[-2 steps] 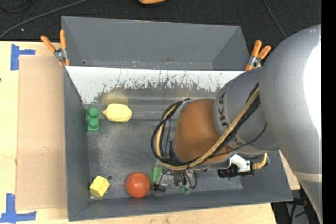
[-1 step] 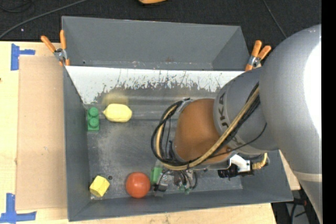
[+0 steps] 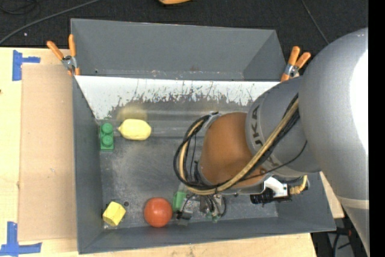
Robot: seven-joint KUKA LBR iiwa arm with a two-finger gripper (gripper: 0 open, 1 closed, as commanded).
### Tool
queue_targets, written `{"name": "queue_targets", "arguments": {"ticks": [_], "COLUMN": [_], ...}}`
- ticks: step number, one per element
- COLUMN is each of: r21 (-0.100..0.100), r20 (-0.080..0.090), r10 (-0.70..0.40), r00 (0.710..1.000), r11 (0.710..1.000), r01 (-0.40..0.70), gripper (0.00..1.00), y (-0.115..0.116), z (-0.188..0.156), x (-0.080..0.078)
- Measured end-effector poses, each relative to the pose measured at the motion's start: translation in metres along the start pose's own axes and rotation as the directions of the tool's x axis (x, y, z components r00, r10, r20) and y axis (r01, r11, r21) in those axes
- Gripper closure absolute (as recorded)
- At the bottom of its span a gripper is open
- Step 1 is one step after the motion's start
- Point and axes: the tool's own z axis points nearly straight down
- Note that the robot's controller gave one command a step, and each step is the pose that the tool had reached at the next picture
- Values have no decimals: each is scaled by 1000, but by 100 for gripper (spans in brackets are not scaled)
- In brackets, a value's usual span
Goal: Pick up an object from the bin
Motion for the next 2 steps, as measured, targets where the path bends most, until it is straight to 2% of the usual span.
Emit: {"name": "queue_targets", "arguments": {"ticks": [1,2], "r21": [-1,2], "r20": [1,-4], "r10": [0,2], "r00": [1000,1000], "r11": [1000,1000], "r01": [0,-2], "gripper": [100,100], "y": [0,-1], "z": [-41,-35], "x": [0,1]}}
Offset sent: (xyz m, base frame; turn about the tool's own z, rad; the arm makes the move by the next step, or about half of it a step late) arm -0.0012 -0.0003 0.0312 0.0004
